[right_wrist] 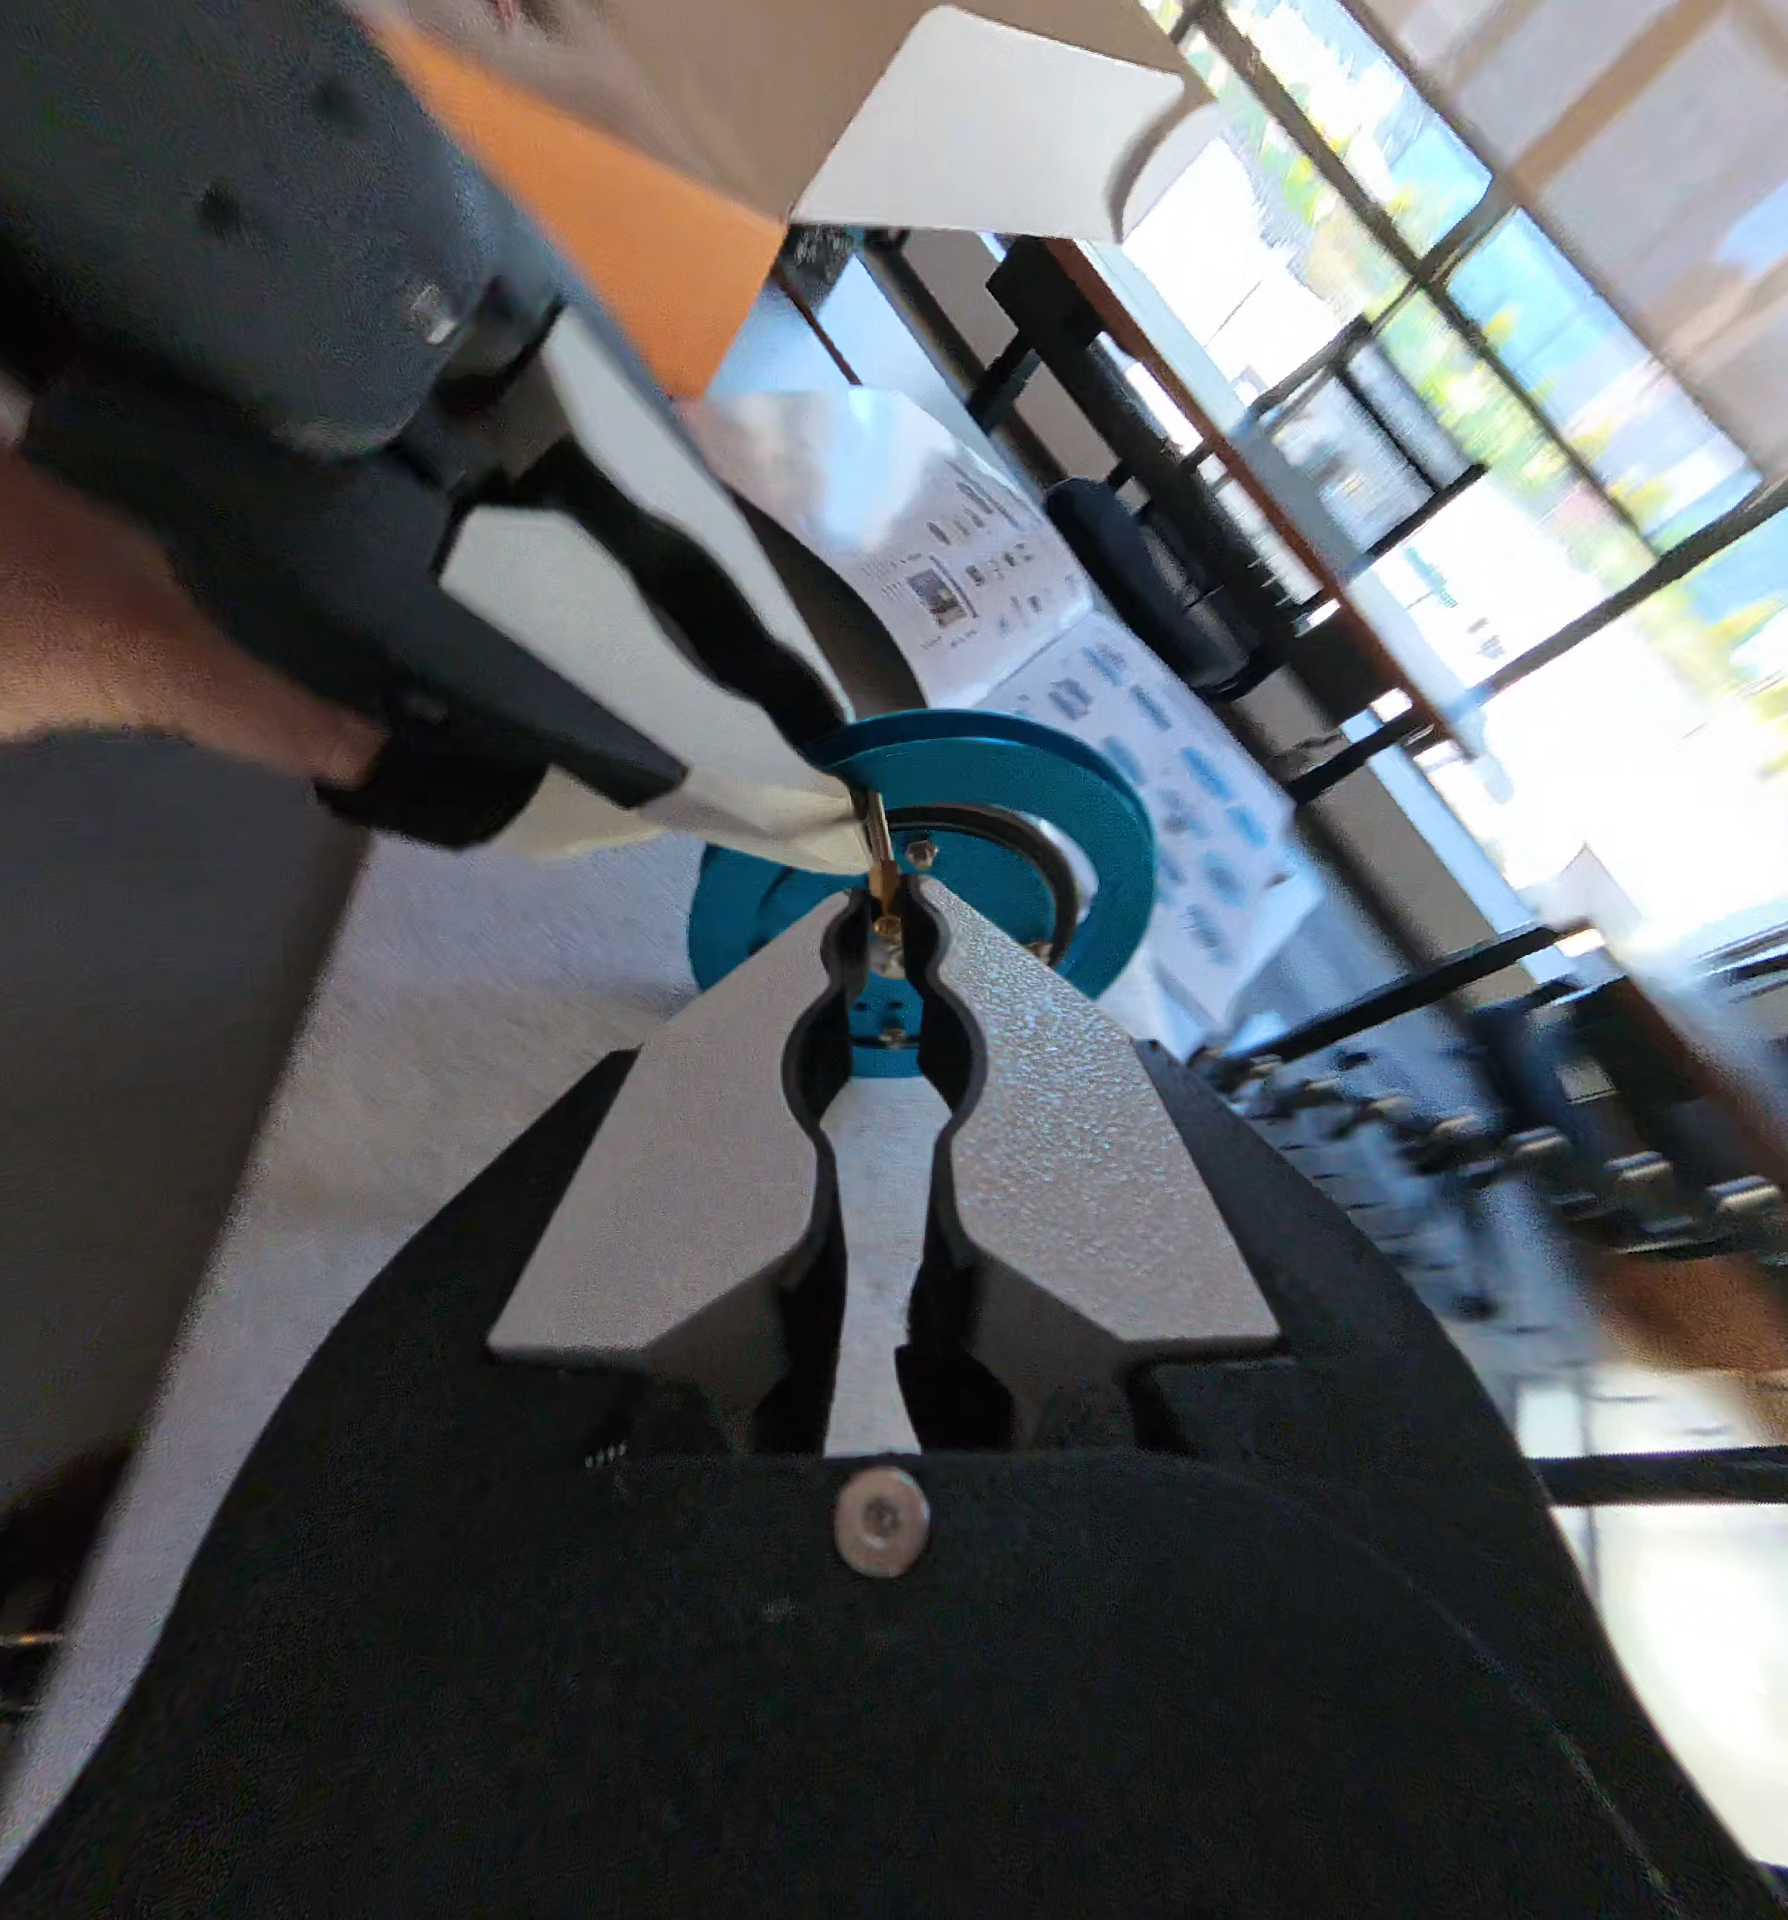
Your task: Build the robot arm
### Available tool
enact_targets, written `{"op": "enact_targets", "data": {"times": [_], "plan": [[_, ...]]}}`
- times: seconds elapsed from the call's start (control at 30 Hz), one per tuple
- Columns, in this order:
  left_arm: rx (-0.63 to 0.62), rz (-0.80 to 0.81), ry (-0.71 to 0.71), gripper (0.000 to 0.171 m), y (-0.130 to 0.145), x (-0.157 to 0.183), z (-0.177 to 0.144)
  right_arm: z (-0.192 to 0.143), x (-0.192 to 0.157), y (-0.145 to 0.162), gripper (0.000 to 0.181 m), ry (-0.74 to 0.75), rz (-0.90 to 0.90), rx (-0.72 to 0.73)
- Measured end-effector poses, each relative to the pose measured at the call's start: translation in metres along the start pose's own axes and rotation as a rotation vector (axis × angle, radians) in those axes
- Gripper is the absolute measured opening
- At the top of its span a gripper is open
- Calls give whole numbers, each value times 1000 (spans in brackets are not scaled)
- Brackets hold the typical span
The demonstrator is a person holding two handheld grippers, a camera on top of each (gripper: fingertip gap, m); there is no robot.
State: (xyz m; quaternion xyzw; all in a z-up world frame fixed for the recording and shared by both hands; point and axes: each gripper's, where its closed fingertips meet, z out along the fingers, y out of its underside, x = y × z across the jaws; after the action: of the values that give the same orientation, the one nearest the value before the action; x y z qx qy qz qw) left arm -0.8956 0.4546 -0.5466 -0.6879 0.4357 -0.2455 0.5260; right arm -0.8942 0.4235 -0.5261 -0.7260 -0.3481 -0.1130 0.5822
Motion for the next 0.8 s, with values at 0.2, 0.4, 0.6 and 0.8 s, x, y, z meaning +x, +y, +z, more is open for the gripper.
{"op": "enact_targets", "data": {"times": [0.2,0.4,0.6,0.8], "plan": [[3,50,-15,16,-1,2,0,-2,2,3,3,-286,716,81],[4,59,-24,16,-1,3,0,-1,3,5,4,-489,1287,163],[4,54,-22,16,-1,2,0,0,4,5,3,-590,1616,241],[9,45,-13,16,-1,3,-1,-7,11,7,23,-433,1166,310]]}}
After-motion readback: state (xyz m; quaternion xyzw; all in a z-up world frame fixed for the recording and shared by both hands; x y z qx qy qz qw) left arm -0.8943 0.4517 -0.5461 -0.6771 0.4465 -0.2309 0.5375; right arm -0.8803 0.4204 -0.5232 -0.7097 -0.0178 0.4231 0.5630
